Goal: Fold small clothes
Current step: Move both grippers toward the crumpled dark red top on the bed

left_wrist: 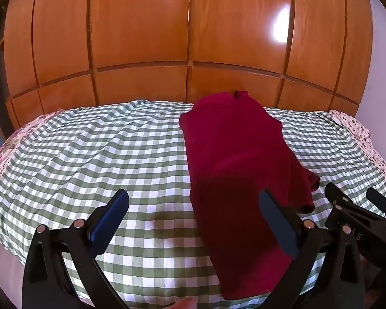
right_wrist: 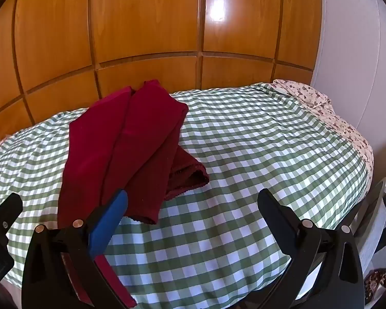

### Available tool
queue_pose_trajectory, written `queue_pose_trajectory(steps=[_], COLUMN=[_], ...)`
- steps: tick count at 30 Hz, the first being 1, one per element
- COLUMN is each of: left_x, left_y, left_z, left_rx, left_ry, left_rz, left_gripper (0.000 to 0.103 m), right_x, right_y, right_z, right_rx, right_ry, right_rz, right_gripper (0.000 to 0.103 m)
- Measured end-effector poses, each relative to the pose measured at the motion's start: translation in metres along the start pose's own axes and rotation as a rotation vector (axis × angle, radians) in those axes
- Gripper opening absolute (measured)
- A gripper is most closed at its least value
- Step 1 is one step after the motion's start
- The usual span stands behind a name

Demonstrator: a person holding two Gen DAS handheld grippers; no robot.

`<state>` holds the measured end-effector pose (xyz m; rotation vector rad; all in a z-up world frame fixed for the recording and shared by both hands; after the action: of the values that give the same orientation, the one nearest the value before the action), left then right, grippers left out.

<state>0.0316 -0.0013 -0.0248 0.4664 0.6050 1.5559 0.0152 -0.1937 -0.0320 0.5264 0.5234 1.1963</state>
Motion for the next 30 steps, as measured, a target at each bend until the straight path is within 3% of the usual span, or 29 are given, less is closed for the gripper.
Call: queue_pose_trajectory(steps=[30], left_x=[-0.022], left_y=[-0.003], left_z=[-0.011], left_rx=[0.025], left_ry=[-0.085], left_rz=[-0.114], left_gripper=[0.101], right_x=[0.001], right_y=[-0.011], right_z=[-0.008], right_rx=[0.031], right_ry=[0.016], right_rz=[-0.012], right_gripper=[0.100])
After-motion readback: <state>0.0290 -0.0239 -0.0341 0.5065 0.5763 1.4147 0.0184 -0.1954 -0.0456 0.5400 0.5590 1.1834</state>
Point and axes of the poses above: each gripper's, at about its wrist camera, not at the fingertips, and y roughly against the way its jaws point, x to its left, z to its top, the point moved 4 cm from there along -y, roughly the way its jaws point, and after that the axes turned 2 degrees about y, right-handed, at the moved point
